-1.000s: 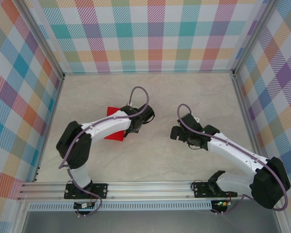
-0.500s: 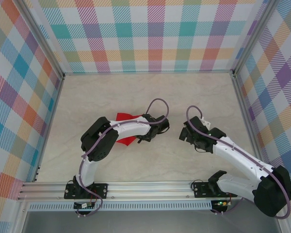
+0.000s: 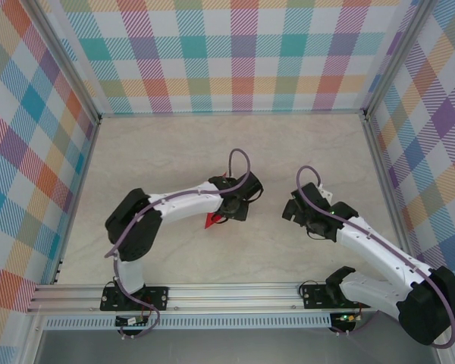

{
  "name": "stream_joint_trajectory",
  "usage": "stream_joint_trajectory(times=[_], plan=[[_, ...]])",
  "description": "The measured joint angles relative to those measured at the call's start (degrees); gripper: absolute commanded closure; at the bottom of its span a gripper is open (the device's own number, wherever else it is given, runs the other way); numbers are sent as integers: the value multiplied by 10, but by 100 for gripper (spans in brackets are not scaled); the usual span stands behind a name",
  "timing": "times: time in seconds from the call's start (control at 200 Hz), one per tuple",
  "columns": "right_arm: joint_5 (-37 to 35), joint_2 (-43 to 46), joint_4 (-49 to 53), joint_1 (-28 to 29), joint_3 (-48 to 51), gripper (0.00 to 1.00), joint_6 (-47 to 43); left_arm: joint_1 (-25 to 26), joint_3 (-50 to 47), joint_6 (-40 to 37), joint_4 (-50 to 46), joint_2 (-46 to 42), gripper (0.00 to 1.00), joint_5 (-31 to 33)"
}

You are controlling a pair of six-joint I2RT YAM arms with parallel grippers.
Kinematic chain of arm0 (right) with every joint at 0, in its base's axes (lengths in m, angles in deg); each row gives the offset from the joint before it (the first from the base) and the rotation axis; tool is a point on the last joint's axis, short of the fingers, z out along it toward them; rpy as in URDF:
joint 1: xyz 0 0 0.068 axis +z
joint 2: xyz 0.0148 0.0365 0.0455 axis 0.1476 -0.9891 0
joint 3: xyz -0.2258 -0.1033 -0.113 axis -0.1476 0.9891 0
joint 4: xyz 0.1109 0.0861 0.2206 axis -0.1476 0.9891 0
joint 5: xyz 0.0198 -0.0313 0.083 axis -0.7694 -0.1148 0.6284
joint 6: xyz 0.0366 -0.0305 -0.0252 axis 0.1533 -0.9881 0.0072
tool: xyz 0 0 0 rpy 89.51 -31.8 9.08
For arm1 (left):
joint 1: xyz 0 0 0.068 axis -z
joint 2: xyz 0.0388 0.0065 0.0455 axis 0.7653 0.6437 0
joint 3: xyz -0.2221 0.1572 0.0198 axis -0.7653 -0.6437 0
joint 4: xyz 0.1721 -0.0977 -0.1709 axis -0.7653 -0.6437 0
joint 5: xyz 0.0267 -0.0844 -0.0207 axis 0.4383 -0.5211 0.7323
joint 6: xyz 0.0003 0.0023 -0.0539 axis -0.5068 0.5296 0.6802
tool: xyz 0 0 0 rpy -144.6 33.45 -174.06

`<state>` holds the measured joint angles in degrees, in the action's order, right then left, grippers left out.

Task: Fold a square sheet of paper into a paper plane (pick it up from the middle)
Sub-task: Turn over the square sheet of paper at the center of the table, then rotate the paper at the center of the table.

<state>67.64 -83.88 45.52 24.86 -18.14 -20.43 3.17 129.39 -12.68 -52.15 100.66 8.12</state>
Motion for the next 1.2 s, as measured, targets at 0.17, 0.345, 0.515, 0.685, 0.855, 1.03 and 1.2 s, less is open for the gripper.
stream_joint_trajectory(times=[0.17,0.345,0.515,0.685,0.855,1.03,1.2], plan=[[37,-7,-21,0,-2,0,-17,-8,-34,17,45,-118,33,-59],[100,-67,-47,-3,-31,4,-52,-44,-103,40,73,-202,21,-80],[189,-149,-100,5,-86,13,-78,-108,-204,75,82,-258,9,-67],[258,-252,-148,47,-168,31,-86,-172,-312,117,89,-331,4,-60],[294,-365,-178,89,-277,36,-88,-220,-381,147,87,-396,3,-56],[315,-480,-186,109,-375,37,-88,-233,-402,158,86,-414,3,-57],[329,-562,-178,110,-421,37,-88,-234,-405,159,86,-415,3,-57]])
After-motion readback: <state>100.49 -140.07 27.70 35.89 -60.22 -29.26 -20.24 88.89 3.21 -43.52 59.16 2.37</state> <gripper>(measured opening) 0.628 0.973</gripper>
